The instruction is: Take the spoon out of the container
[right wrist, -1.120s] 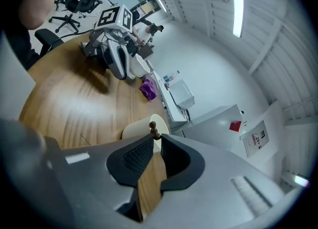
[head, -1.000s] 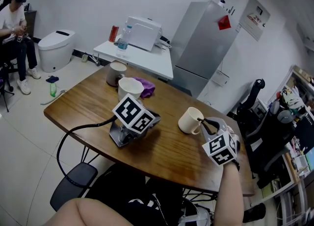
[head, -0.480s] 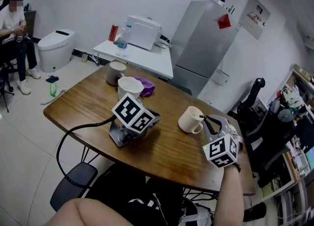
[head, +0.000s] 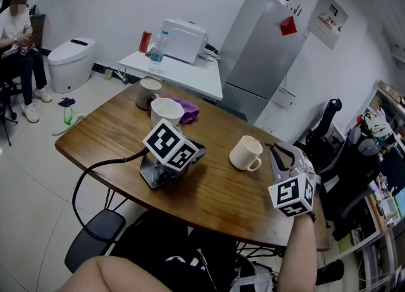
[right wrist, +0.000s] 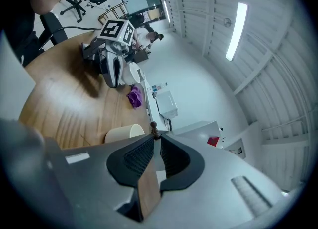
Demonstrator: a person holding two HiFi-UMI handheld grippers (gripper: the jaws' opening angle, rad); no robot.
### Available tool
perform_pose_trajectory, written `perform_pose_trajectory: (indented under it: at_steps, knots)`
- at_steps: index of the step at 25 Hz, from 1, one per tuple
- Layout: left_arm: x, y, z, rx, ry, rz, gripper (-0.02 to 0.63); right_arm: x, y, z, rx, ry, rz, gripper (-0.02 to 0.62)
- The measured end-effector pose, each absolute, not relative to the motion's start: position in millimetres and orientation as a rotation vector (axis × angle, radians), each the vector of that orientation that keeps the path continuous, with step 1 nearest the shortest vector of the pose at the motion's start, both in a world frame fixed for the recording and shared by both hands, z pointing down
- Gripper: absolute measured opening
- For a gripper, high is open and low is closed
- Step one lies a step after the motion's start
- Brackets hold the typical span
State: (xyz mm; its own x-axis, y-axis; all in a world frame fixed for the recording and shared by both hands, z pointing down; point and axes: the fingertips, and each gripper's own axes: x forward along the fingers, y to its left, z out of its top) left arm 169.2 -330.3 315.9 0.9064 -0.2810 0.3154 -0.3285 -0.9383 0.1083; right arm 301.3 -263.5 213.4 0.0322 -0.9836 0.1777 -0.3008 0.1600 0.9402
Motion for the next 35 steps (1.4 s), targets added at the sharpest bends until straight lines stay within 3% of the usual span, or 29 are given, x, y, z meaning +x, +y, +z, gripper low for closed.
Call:
perform_pose_trajectory:
  at_steps: [13, 35]
  knots:
    - [168, -331, 316, 2.912, -0.467, 0.446, 0.021, 316, -255, 195, 1.407, -1.429, -0.908, 0.048]
    - [169, -331, 316, 2.912, -0.466, 0.446, 0.021, 378, -253, 240, 1.418, -1.333, -0.756, 0.048]
